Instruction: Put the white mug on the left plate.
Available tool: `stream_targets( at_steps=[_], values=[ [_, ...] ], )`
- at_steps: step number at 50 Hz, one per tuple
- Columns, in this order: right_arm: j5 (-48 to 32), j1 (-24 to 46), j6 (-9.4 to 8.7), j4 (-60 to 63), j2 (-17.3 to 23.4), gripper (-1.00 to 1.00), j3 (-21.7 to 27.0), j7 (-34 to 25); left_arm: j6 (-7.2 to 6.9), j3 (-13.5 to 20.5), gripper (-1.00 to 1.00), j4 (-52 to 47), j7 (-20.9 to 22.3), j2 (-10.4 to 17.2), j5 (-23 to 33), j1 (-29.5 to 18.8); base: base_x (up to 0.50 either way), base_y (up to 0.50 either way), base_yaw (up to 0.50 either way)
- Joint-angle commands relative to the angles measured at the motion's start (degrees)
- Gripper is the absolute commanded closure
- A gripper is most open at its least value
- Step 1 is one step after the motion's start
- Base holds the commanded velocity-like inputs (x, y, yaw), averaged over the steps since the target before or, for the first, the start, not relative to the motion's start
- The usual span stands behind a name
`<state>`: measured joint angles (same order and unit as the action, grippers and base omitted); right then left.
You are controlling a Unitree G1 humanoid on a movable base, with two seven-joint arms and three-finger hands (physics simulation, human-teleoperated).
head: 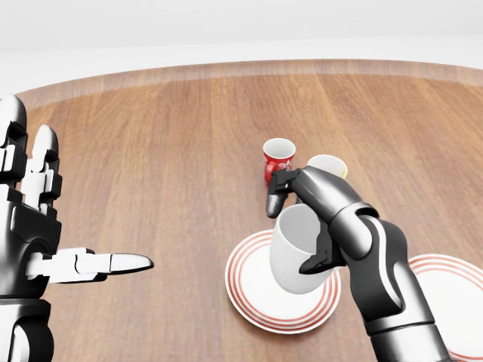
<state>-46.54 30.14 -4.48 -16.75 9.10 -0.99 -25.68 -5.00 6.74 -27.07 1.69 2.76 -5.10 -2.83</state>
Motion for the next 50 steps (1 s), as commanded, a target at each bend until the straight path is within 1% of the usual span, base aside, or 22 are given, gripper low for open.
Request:
stream_targets(
  at_steps=[1,4,5,8,10,18,20,21,26,40,50],
  values=[
    [-2.9,3.5,1.15,-15.3,0.2,1.00,-0.5,9.7,0.00,0.0,-1.00,0.2,0.0,0.0,0.0,0.0,0.00,0.00,0.00],
    [-2.8,4.5,2.46,-18.4,0.1,1.00,-0.6,11.3,0.00,-0.1,-1.00,0.3,0.0,0.0,0.0,0.0,0.00,0.00,0.00],
    [-3.2,5.1,3.35,-20.2,0.1,1.00,-0.9,12.3,0.00,-0.1,-1.00,0.4,0.0,0.0,0.0,0.0,0.00,0.00,0.00],
    [-3.1,6.1,4.81,-23.0,-0.2,1.00,-1.1,13.2,0.00,-0.1,-1.00,0.4,0.0,0.0,0.0,0.0,0.00,0.00,0.00],
    [-3.5,7.9,5.91,-26.8,-0.3,1.00,-1.4,14.9,0.00,-0.2,-1.00,0.5,0.1,-0.1,0.1,0.2,0.00,0.00,0.00],
    [-4.5,13.2,8.69,-36.4,-1.3,1.00,-2.5,19.6,0.00,-0.2,-1.00,0.7,0.1,-0.1,0.1,0.2,0.00,0.00,0.00],
    [-4.4,14.1,8.91,-37.6,-1.7,1.00,-2.6,19.9,0.00,-0.2,-1.00,0.8,0.1,-0.1,0.1,0.2,0.00,0.00,0.00],
    [-4.5,14.5,9.30,-38.6,-1.8,1.00,-2.7,20.4,0.00,-0.2,-1.00,0.7,0.1,-0.1,0.2,0.3,0.00,0.00,0.00],
    [-4.5,16.2,9.48,-43.5,-2.1,1.00,-2.9,23.0,0.00,-0.2,-1.00,0.5,0.1,-0.1,0.1,0.2,0.00,0.00,0.00],
    [-4.4,19.3,9.48,-51.0,-2.6,1.00,-3.3,26.4,0.00,-0.3,-1.00,0.2,0.0,-0.1,0.2,0.2,0.00,0.00,0.00],
    [-5.0,19.8,9.48,-52.7,-3.3,1.00,-3.7,27.6,0.00,-0.3,-1.00,0.3,0.2,-0.2,0.2,0.4,0.00,0.00,0.00]
  ],
)
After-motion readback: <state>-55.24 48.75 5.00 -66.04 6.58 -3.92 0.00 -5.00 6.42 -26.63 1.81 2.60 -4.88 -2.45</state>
